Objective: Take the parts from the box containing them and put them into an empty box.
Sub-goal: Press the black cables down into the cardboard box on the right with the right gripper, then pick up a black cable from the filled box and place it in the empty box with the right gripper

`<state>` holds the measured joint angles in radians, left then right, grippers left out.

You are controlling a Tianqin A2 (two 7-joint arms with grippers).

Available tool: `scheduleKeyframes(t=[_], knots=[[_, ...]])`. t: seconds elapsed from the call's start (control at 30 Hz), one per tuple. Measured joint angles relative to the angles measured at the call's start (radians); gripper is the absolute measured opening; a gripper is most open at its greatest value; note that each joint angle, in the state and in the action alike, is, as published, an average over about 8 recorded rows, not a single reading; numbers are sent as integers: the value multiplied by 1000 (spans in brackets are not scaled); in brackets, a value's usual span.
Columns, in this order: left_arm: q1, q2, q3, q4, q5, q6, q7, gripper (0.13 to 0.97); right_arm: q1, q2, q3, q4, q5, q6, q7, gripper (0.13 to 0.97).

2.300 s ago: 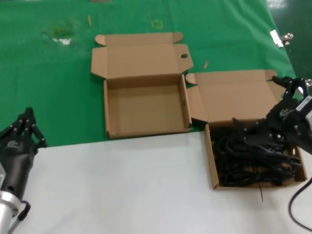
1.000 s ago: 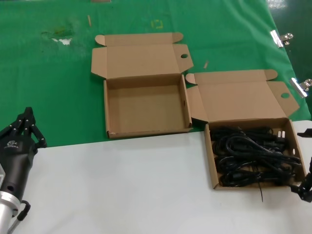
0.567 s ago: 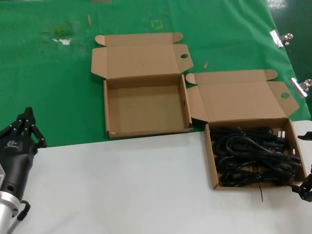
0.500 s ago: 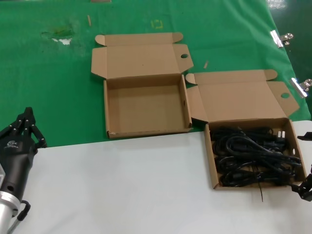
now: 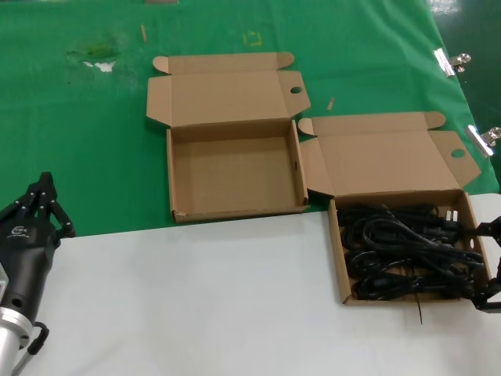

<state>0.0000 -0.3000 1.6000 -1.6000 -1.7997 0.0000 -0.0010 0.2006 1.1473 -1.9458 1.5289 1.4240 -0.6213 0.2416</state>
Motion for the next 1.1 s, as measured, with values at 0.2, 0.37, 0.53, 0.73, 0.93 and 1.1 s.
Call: scheduleKeyframes(t=[0.2, 0.37, 0.53, 0.73, 0.93, 1.1], knots=[[0, 0, 0, 0, 0, 0, 0, 140, -11, -21, 32, -4, -19, -20, -8, 604], [0, 0, 0, 0, 0, 0, 0, 140, -18, -36, 54, -6, -32, -33, -12, 498], [0, 0, 0, 0, 0, 0, 0, 140, -25, -48, 74, -5, -44, -44, -15, 391], [0, 0, 0, 0, 0, 0, 0, 140, -34, -54, 96, 5, -52, -56, -15, 279], [0, 0, 0, 0, 0, 0, 0, 140, -47, -44, 124, 34, -48, -68, -3, 241], [0, 0, 0, 0, 0, 0, 0, 140, -50, -32, 151, 65, -41, -77, 12, 211]])
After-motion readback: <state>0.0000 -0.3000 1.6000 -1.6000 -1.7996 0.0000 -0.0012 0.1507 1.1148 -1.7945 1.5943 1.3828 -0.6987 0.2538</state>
